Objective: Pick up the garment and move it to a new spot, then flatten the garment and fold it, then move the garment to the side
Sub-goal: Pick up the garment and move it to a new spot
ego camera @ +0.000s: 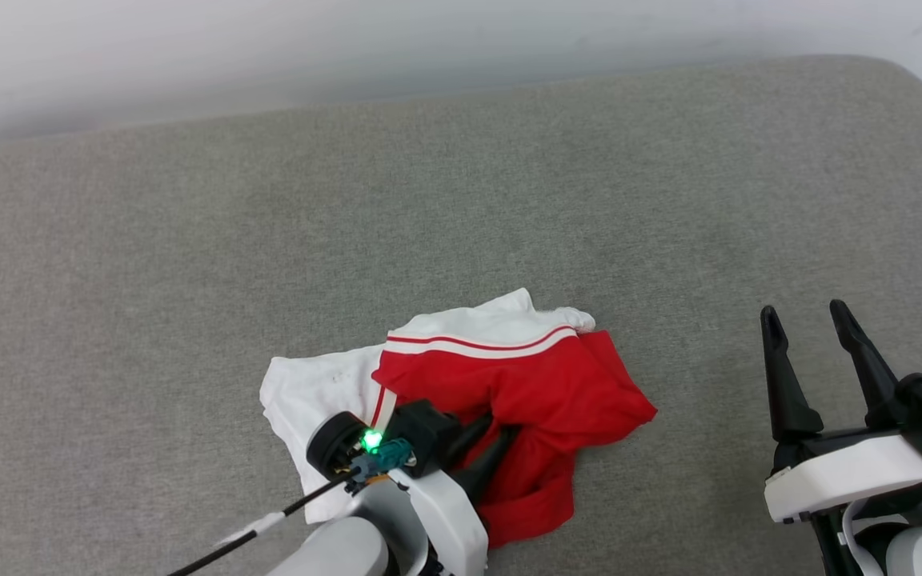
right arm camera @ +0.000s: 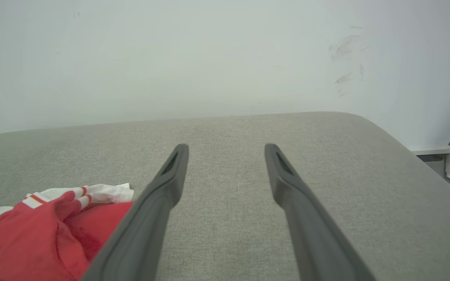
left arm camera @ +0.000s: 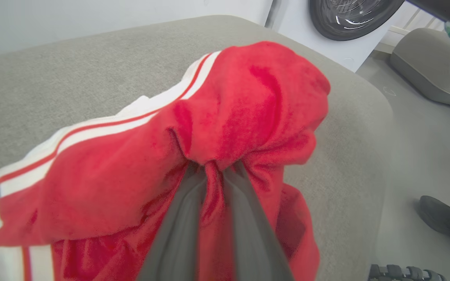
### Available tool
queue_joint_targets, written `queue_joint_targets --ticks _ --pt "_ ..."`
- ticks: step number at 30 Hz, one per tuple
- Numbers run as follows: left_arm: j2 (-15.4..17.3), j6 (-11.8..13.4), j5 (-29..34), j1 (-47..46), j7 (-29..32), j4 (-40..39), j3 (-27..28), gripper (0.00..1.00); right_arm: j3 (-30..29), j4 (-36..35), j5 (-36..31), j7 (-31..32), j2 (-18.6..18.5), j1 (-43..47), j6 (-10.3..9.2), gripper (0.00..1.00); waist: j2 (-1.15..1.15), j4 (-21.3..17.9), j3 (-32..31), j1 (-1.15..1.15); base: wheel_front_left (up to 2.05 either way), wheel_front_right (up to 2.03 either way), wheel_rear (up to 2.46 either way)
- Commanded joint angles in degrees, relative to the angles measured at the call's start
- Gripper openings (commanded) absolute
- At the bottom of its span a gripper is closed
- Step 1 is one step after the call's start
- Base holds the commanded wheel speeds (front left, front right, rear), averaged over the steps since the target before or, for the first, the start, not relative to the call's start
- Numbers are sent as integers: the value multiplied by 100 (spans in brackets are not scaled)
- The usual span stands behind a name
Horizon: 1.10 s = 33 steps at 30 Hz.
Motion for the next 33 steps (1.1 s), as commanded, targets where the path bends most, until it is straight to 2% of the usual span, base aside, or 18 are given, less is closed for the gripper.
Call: queue_joint_targets --ticks 1,2,3,7,10,17,26,27,33 --pt "-34 -36 27 27 -35 44 -36 32 -5 8 -30 -43 0 -80 -2 100 0 48 81 0 0 0 0" --pt "-60 -61 49 -9 -62 89 -82 62 -4 24 -40 -42 0 -102 -2 100 0 65 88 0 0 0 0" --pt "-94 -85 72 -55 -113 118 -108 100 -4 31 -46 -40 0 -121 -2 100 0 85 83 0 0 0 0" --pt "-249 -109 116 -161 -351 168 -130 100 -31 92 -56 -40 -1 -105 -2 100 0 201 -114 0 0 0 0" --pt "-328 -38 161 -161 -546 126 -61 100 -67 159 -40 -10 0 2 -2 100 0 296 -388 0 0 0 0" --pt "-338 339 225 36 -765 -142 386 100 -103 150 -62 101 -1 230 -2 100 0 479 -880 0 0 0 0" --pt "-98 1016 291 540 -802 -494 1575 100 -164 -27 -91 269 -1 524 -2 100 0 706 -1114 0 0 0 0" --pt "-98 1016 291 540 -802 -494 1575 100 -164 -27 -91 269 -1 524 -2 100 0 706 -1114 0 0 0 0" --pt "150 1207 399 1120 -802 -641 2523 100 -169 -119 -73 337 -1 579 -2 100 0 758 -1117 0 0 0 0"
